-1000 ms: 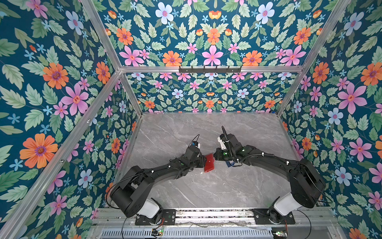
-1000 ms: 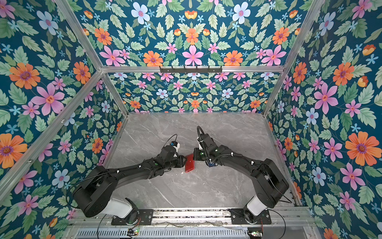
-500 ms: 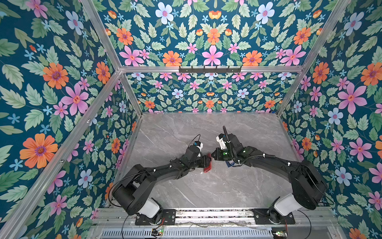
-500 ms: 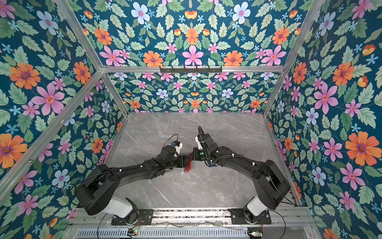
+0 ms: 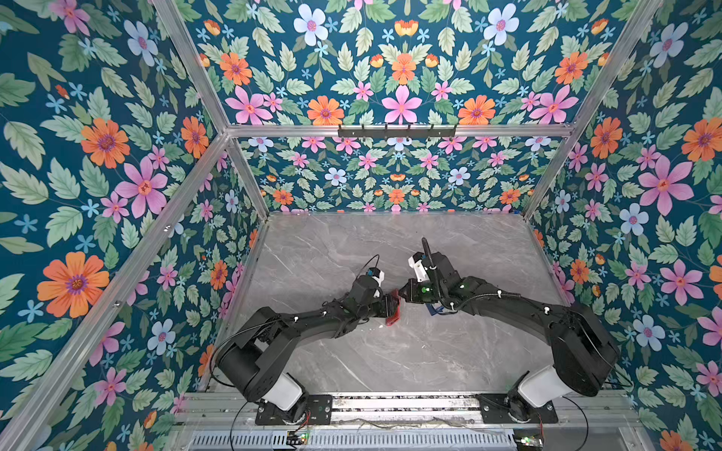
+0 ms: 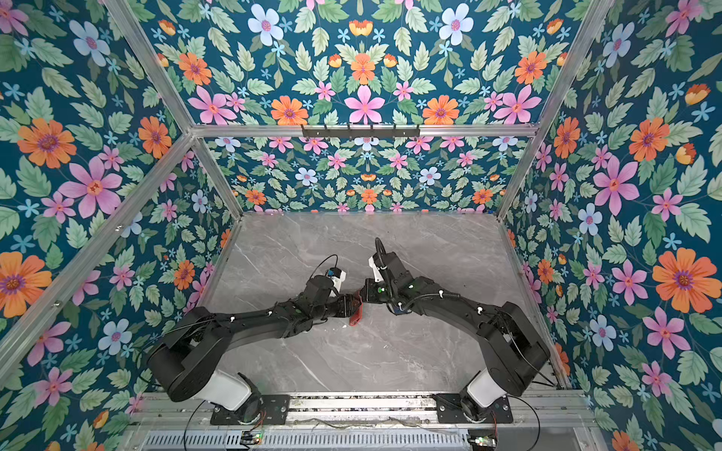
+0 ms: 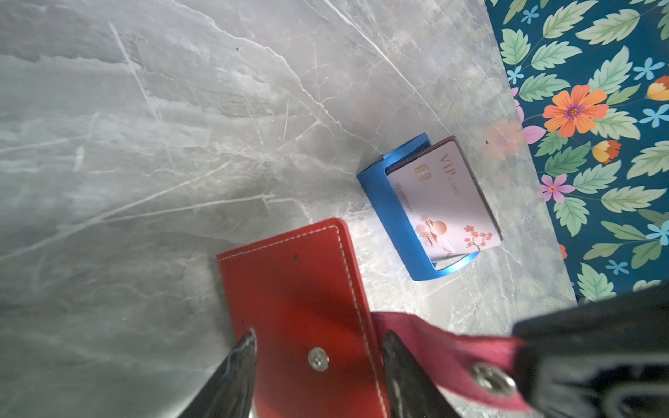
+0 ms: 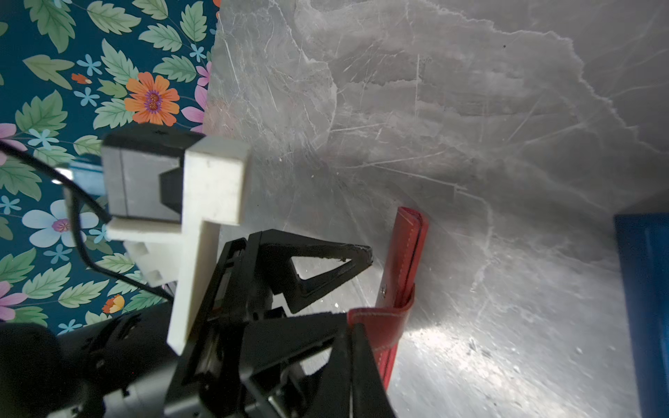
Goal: Insert credit cards into a card holder
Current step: Open the card holder at the center of the table.
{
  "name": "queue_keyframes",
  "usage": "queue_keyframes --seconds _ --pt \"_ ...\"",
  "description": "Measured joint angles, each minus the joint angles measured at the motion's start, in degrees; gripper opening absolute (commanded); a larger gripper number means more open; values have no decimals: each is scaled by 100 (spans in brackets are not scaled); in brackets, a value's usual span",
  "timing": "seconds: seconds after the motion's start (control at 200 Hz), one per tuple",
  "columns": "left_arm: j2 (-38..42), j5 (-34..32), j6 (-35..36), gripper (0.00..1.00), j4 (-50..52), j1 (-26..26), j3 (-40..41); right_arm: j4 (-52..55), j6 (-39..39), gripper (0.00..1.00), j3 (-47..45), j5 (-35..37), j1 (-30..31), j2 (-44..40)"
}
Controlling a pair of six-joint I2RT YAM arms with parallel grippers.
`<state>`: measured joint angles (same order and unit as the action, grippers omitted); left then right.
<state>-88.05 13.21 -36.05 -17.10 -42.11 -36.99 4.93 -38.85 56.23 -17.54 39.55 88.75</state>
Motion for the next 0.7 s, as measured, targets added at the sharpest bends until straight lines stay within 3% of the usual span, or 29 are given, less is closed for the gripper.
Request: queue_keyframes --seconds 0.225,0.7 --pt "15 -114 -2 44 48 -4 -2 175 9 0 52 153 2 0" --pt "173 -581 17 43 254 -15 -2 533 138 0 151 481 2 -39"
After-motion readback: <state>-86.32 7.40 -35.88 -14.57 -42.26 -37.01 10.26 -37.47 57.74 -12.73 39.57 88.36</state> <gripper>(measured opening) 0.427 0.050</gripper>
